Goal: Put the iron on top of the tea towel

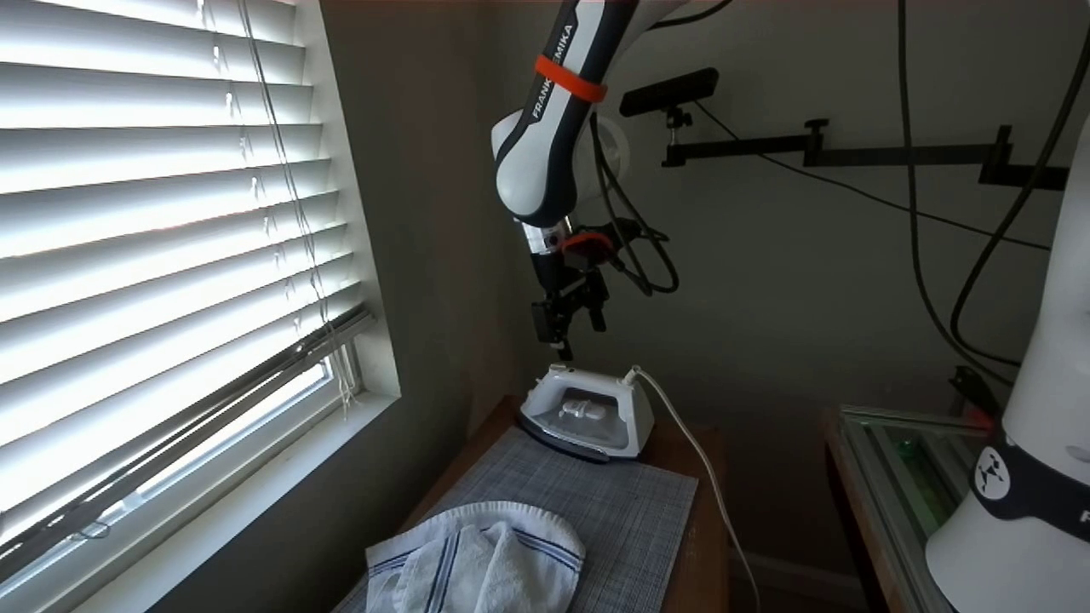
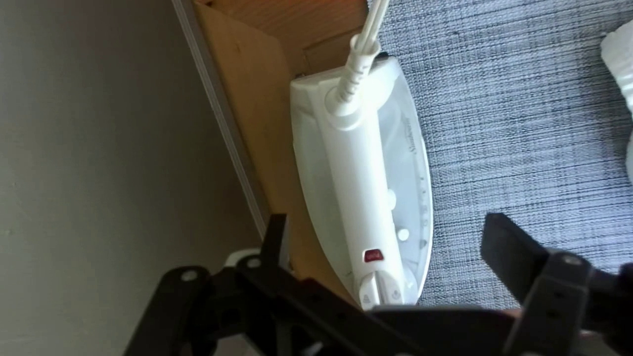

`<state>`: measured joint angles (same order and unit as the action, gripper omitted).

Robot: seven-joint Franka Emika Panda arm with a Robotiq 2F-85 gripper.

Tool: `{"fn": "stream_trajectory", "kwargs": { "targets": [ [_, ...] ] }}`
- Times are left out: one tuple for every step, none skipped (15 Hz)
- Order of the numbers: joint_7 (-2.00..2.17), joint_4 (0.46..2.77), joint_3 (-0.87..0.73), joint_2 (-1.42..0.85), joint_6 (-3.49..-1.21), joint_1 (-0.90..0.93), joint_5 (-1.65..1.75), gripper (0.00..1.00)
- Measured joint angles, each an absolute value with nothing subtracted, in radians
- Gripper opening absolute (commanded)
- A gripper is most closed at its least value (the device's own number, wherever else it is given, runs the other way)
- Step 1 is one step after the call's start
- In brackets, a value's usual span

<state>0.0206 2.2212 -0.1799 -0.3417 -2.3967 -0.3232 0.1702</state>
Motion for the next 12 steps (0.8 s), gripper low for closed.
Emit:
{"fn": "stream_trajectory", "kwargs": {
  "targets": [
    [0.019,2.214,-0.180,-0.346,-2.391,-0.323,0.169,1.00],
    [0.019,2.210,-0.180,-0.347,-2.387,-0.323,0.168,1.00],
    [0.019,2.210,-0.182,-0.346,-2.387,-0.321,0.168,1.00],
    [0.006,2.211,-0.184,-0.348,-2.387,-0.319,0.169,1.00],
    [-0.027,2.213,-0.186,-0.350,-2.387,-0.320,0.169,1.00],
    [-0.067,2.215,-0.189,-0.356,-2.388,-0.323,0.169,1.00],
    [-0.104,2.216,-0.193,-0.363,-2.389,-0.328,0.169,1.00],
    [-0.138,2.217,-0.198,-0.371,-2.393,-0.334,0.169,1.00],
    [-0.169,2.217,-0.203,-0.380,-2.400,-0.341,0.169,1.00],
    [-0.194,2.217,-0.204,-0.391,-2.408,-0.348,0.168,1.00],
    [-0.211,2.217,-0.204,-0.403,-2.420,-0.353,0.165,1.00],
    [-0.225,2.217,-0.203,-0.415,-2.429,-0.354,0.159,1.00]
  ]
}}
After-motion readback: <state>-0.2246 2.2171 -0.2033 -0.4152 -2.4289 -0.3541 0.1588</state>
